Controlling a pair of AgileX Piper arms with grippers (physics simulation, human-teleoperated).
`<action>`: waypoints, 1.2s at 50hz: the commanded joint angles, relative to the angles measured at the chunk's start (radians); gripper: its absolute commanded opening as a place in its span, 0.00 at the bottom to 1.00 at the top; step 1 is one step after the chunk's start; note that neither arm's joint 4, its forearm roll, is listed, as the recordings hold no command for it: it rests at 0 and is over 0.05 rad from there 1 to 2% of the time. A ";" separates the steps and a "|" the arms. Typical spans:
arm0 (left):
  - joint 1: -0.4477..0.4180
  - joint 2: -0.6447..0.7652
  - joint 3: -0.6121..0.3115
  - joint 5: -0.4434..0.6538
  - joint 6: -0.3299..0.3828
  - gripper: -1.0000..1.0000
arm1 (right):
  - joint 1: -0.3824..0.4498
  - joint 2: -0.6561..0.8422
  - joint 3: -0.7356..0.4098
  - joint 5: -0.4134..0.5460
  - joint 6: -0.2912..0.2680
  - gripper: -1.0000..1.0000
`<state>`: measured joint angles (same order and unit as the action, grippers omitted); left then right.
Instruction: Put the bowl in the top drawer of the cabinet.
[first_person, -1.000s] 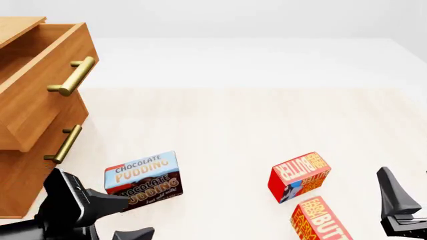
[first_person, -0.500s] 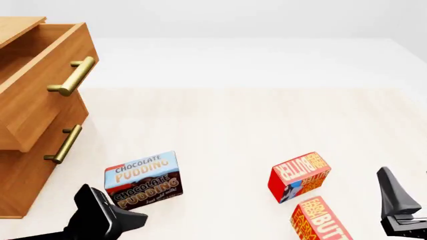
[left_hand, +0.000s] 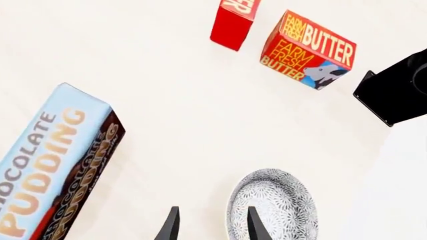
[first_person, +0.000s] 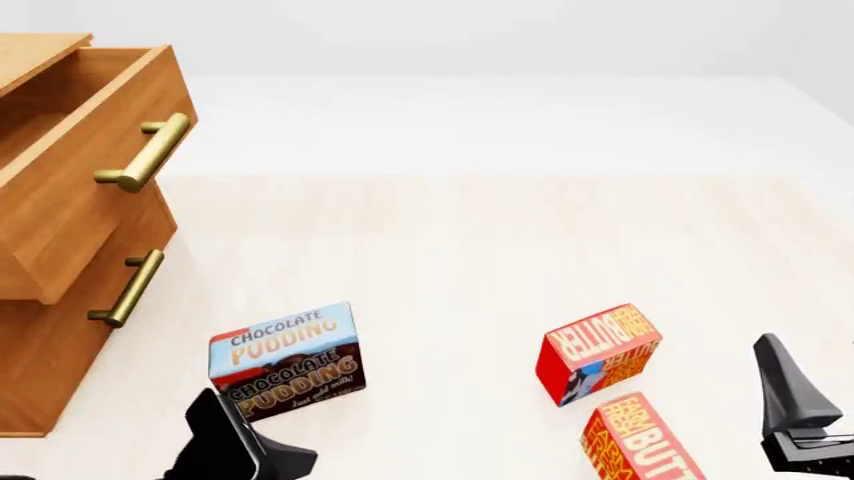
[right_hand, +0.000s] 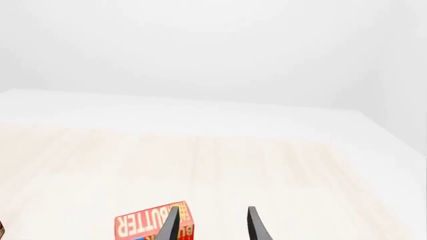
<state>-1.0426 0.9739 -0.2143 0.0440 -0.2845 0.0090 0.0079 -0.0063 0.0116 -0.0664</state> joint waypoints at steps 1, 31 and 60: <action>0.014 0.034 0.022 -0.040 -0.002 1.00 | 0.000 0.002 0.001 -0.001 -0.003 1.00; 0.015 0.174 0.088 -0.210 -0.024 1.00 | 0.000 0.014 -0.009 0.001 -0.010 1.00; -0.049 0.320 0.078 -0.365 -0.085 1.00 | 0.001 0.003 0.005 0.002 -0.011 1.00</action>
<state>-1.0837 1.2504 -0.1456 -0.2684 -0.3530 0.0090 0.0081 -0.0021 0.0165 -0.0769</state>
